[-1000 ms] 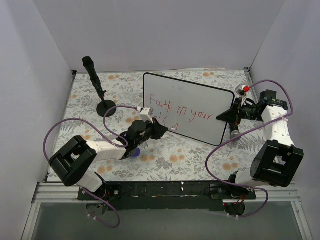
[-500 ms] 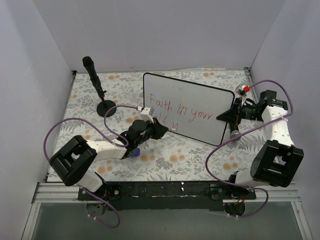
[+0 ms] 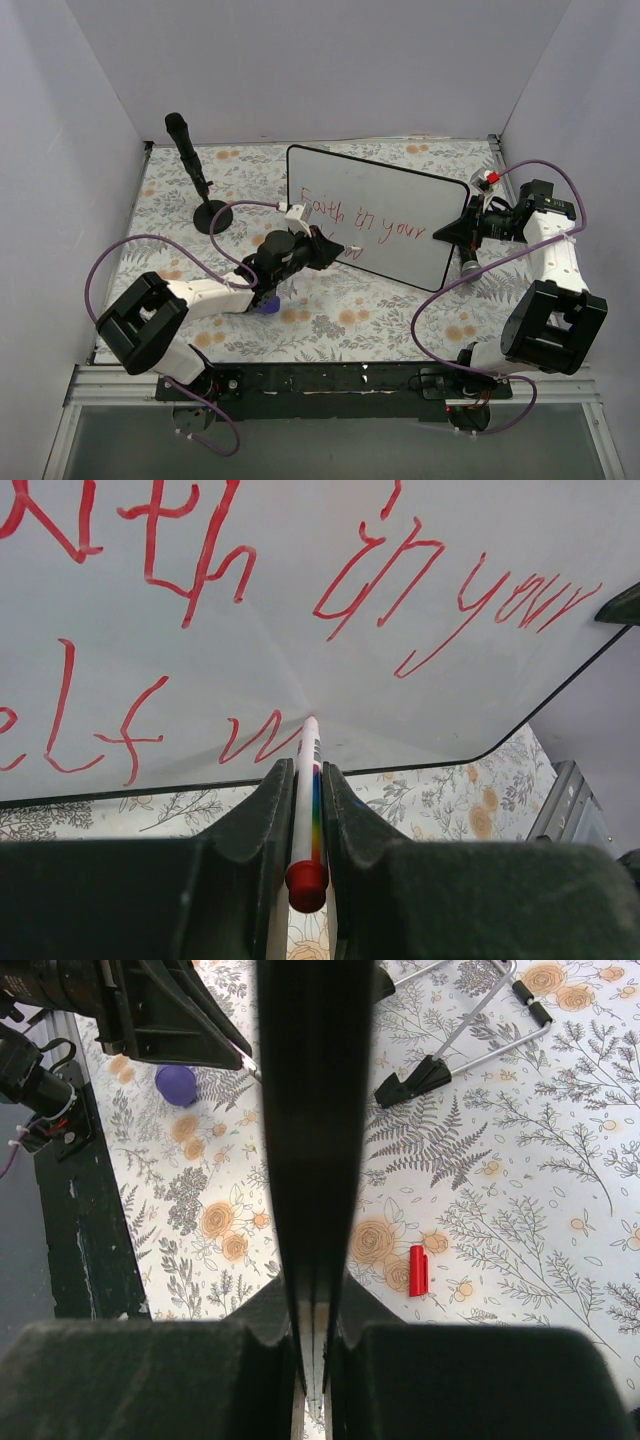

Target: Write a sentence on the whiteboard

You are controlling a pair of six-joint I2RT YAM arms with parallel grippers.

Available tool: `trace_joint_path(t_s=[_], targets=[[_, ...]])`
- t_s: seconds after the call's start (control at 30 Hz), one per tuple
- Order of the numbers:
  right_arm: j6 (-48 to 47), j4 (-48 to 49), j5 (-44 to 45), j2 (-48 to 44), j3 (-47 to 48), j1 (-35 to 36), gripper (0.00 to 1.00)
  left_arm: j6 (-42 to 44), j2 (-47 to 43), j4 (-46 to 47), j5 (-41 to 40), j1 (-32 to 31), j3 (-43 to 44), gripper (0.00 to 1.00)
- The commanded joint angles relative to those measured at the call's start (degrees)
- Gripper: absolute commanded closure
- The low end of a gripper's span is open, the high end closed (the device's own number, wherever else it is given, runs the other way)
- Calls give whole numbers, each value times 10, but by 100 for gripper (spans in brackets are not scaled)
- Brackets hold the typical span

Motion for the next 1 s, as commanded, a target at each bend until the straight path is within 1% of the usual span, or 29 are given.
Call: trace_joint_path(t_s=[0.0,0.1,0.3,0.53,0.8,0.97], targets=[[-6,-20,27,-18,-4,7,99,19,-49,8,26,2,11,100],[-5,-20,26,-18,-4,7,99,27,-80,-6,48,1,-5,100],[-5,-23,26,-19,-3,7,99,29,-118,-22,51,2,-38,100],[-2,-20,27,-19,-4,7,99,13,-133,0,63,2,-63,100],[5,-9,29,-19,-12,8,99,16,-196,11,63,2,-109,100],[5,-9,31,-14,-14,11,99,0,-218,43,52,3,-146,100]])
